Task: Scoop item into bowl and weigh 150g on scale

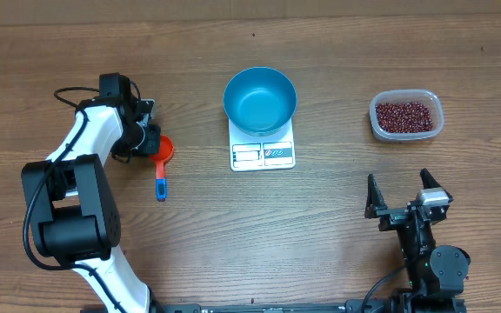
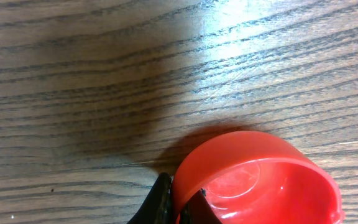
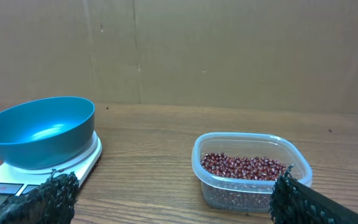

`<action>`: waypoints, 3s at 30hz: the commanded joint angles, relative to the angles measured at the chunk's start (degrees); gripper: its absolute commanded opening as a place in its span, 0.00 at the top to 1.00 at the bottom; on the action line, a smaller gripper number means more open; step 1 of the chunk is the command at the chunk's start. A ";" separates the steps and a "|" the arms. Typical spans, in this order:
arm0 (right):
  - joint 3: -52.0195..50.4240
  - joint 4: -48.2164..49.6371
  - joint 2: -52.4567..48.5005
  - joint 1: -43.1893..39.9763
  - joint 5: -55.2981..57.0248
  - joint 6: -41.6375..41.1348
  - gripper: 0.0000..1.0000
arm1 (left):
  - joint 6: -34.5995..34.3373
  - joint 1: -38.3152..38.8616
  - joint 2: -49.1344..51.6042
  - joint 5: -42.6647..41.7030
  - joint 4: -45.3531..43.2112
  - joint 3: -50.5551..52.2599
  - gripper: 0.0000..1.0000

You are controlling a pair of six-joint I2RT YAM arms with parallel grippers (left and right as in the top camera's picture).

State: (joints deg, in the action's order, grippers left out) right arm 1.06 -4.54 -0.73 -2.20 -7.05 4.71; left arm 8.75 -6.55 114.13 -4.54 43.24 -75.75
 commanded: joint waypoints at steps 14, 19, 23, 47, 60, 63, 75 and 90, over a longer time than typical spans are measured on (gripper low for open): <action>-0.61 0.26 0.57 0.22 0.42 0.07 0.00 | -0.26 -0.57 0.17 0.42 8.70 -10.38 0.96; -0.61 0.26 0.57 0.22 0.42 0.07 0.00 | -0.66 -0.55 0.17 0.37 13.27 -14.45 0.96; -0.61 0.28 0.57 0.22 0.42 0.07 0.00 | -1.64 -0.57 0.17 0.02 16.31 -17.53 0.96; -0.61 0.26 0.57 0.22 0.42 0.07 0.00 | -19.30 -0.55 -7.82 0.02 24.20 -26.23 0.96; -0.61 0.26 0.57 0.22 0.42 0.07 0.00 | -31.78 -0.55 -8.94 -0.02 29.20 -26.21 0.95; -0.61 0.26 0.57 0.22 0.42 0.07 0.00 | -33.14 -0.55 -8.94 0.00 30.69 -26.21 0.96; -0.61 0.26 0.57 0.22 0.42 0.07 0.00 | -44.26 -0.55 -8.94 0.02 35.32 -26.21 0.96; -0.61 0.28 0.57 0.22 0.42 0.07 0.00 | -51.84 6.34 -8.94 6.73 36.28 -26.21 0.96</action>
State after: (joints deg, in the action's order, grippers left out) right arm 1.06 -4.56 -0.73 -2.22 -7.07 4.71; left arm -39.13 -1.83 106.50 -1.30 79.53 -100.57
